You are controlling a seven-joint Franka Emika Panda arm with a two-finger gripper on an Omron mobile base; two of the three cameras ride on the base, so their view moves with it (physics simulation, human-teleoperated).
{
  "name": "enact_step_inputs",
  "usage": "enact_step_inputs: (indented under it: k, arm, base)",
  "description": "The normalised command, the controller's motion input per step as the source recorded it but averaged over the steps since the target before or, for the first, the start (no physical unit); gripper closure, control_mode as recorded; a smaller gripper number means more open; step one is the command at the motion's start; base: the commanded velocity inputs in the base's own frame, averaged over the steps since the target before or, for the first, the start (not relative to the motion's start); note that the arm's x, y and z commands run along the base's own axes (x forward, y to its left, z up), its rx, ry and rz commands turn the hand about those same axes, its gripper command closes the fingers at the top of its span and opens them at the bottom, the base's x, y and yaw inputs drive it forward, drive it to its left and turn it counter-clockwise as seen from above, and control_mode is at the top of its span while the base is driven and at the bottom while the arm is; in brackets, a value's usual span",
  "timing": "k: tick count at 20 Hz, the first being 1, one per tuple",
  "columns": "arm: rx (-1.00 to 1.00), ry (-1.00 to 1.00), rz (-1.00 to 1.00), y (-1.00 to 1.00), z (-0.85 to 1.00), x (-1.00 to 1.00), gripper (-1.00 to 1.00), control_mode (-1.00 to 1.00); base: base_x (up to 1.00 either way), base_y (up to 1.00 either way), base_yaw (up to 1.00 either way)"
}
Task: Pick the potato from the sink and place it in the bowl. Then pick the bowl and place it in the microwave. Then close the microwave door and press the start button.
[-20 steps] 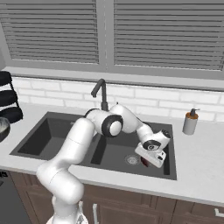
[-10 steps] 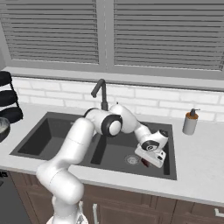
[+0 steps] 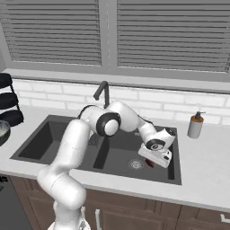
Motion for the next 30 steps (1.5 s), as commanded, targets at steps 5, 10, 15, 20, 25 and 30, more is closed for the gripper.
enact_step_inputs:
  k: [5,10,15,20,25,30]
  arm:
    - [-0.11,-0.12,0.17,0.33,1.0,-0.88,1.0,-1.0]
    - [-0.21,-0.19,0.08,0.57,1.0,-0.9,1.0,-1.0]
    - [-0.13,-0.11,0.05,0.44,1.0,-0.75,1.0,-1.0]
    - [-0.06,-0.04,0.03,0.44,1.0,-0.55,1.0,-1.0]
    - [-0.01,0.0,0.08,0.64,1.0,-0.34,1.0,-1.0]
    - [0.04,0.02,0.17,0.51,1.0,-0.46,1.0,-1.0]
  base:
    - [0.0,0.0,0.0]
    - [0.0,0.0,0.0]
    - [0.0,0.0,0.0]
    - [0.0,0.0,0.0]
    - [0.0,0.0,0.0]
    - [0.0,0.0,0.0]
